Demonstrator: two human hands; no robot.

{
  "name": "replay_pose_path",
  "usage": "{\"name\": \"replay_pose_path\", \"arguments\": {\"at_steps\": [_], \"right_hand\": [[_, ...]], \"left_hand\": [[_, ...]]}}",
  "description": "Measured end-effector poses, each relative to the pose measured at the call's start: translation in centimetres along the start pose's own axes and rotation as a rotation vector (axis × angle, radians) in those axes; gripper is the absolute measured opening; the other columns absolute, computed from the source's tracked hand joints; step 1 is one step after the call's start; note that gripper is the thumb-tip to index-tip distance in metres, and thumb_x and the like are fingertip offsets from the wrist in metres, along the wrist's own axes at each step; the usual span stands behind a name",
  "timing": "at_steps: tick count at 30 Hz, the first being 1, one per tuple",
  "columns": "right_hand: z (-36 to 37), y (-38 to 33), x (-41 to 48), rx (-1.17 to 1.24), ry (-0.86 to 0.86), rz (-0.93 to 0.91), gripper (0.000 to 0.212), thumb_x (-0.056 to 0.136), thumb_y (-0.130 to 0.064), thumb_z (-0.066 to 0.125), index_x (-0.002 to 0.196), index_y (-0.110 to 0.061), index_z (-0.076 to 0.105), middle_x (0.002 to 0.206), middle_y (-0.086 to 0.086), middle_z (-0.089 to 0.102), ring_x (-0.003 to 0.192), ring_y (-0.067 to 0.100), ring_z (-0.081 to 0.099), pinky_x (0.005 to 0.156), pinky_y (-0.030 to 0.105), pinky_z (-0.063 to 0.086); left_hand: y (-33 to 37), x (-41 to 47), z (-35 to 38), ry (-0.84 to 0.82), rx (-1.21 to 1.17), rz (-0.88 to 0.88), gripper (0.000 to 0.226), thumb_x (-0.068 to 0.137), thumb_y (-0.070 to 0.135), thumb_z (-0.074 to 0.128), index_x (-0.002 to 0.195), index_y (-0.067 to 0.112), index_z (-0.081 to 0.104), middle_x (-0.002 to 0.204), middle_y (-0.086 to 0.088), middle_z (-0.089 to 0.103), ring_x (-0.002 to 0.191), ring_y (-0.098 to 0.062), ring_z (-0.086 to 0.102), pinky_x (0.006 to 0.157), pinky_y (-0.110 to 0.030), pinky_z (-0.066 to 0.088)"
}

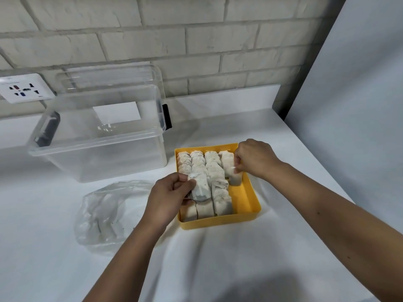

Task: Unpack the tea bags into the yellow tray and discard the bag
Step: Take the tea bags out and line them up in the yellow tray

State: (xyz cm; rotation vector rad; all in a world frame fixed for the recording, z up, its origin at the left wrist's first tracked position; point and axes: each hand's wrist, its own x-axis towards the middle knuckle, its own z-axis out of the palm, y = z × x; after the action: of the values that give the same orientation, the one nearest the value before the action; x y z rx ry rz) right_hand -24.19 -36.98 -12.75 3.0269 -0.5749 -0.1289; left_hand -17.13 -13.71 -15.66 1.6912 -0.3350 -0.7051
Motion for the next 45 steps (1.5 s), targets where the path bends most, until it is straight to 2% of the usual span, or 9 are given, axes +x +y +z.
{"name": "replay_pose_path", "arguments": {"at_steps": [6, 12, 16, 18, 22, 26, 32, 39, 45], "right_hand": [[1.0, 0.2, 0.8, 0.017, 0.073, 0.01, 0.018, 0.081, -0.042, 0.073, 0.087, -0.025, 0.074, 0.097, -0.004, 0.063, 0.099, 0.018, 0.056, 0.068, 0.028, 0.037], [1.5, 0.0, 0.2, 0.09, 0.125, 0.04, 0.022, 0.082, -0.045, 0.071, 0.093, -0.027, 0.069, 0.098, -0.005, 0.058, 0.096, 0.017, 0.057, 0.078, 0.03, 0.042], [0.4, -2.4, -2.4, 0.637, 0.305, 0.082, 0.021, 0.081, -0.045, 0.073, 0.083, -0.025, 0.07, 0.078, -0.009, 0.059, 0.073, 0.009, 0.056, 0.068, 0.028, 0.045], [-0.4, -4.2, -3.8, 0.921, 0.216, 0.074, 0.02, 0.076, -0.044, 0.078, 0.08, -0.025, 0.071, 0.07, -0.006, 0.063, 0.064, 0.007, 0.056, 0.063, 0.025, 0.046], [-0.2, -5.8, -5.1, 1.025, 0.11, 0.117, 0.022, 0.069, -0.036, 0.085, 0.077, -0.021, 0.07, 0.066, -0.005, 0.066, 0.057, 0.002, 0.057, 0.061, 0.02, 0.049], [0.3, -5.4, -5.3, 1.255, 0.089, 0.162, 0.016, 0.076, -0.02, 0.082, 0.078, -0.013, 0.068, 0.065, 0.0, 0.069, 0.052, 0.015, 0.065, 0.058, 0.027, 0.054], [0.1, -4.6, -5.8, 1.415, 0.09, 0.212, 0.013, 0.079, -0.011, 0.078, 0.081, -0.008, 0.066, 0.064, 0.001, 0.065, 0.052, 0.012, 0.061, 0.052, 0.021, 0.049], [-0.9, -2.8, -5.8, 1.284, 0.085, 0.088, 0.024, 0.09, -0.001, 0.063, 0.11, -0.014, 0.064, 0.076, 0.002, 0.053, 0.059, 0.014, 0.061, 0.063, 0.029, 0.057], [-0.7, 0.8, -5.0, 0.617, 0.168, 0.163, 0.013, 0.087, -0.019, 0.062, 0.097, -0.021, 0.069, 0.086, -0.002, 0.067, 0.076, 0.013, 0.058, 0.066, 0.028, 0.047]], "left_hand": [[-0.4, 0.1, 0.1, 0.004, -0.025, -0.021, 0.016, 0.091, 0.014, 0.069, 0.094, -0.001, 0.066, 0.095, -0.037, 0.062, 0.085, -0.038, 0.07, 0.065, -0.028, 0.06], [-0.2, -0.1, 0.1, 0.005, -0.075, -0.05, 0.021, 0.091, 0.015, 0.07, 0.099, -0.004, 0.066, 0.098, -0.038, 0.062, 0.086, -0.04, 0.069, 0.061, -0.023, 0.059], [0.1, -0.3, 0.2, 0.006, -0.109, -0.058, 0.023, 0.09, 0.016, 0.071, 0.1, -0.004, 0.066, 0.093, -0.032, 0.066, 0.077, -0.026, 0.067, 0.061, -0.023, 0.059], [0.3, -0.3, 0.4, 0.0, -0.126, -0.065, 0.022, 0.09, 0.017, 0.071, 0.098, -0.003, 0.066, 0.085, -0.022, 0.066, 0.077, -0.026, 0.069, 0.063, -0.025, 0.06], [1.0, -0.7, 0.9, -0.036, -0.197, -0.084, 0.016, 0.091, 0.019, 0.07, 0.092, 0.003, 0.068, 0.077, -0.008, 0.069, 0.07, -0.018, 0.07, 0.066, -0.026, 0.062], [1.5, -1.0, 1.1, -0.077, -0.296, -0.119, 0.014, 0.091, 0.017, 0.069, 0.095, 0.004, 0.07, 0.072, -0.001, 0.071, 0.059, -0.012, 0.066, 0.067, -0.026, 0.062], [1.5, -1.0, 1.1, -0.059, -0.286, -0.131, 0.018, 0.089, 0.017, 0.071, 0.097, 0.001, 0.07, 0.082, -0.008, 0.074, 0.065, -0.015, 0.069, 0.066, -0.025, 0.062], [1.5, -1.0, 1.2, -0.046, -0.277, -0.126, 0.015, 0.09, 0.018, 0.071, 0.095, 0.004, 0.072, 0.085, -0.011, 0.076, 0.072, -0.018, 0.071, 0.07, -0.027, 0.062], [1.2, -0.9, 0.6, -0.018, -0.28, -0.122, 0.012, 0.089, 0.018, 0.071, 0.092, 0.006, 0.072, 0.085, -0.008, 0.076, 0.072, -0.015, 0.072, 0.066, -0.025, 0.062]]}}
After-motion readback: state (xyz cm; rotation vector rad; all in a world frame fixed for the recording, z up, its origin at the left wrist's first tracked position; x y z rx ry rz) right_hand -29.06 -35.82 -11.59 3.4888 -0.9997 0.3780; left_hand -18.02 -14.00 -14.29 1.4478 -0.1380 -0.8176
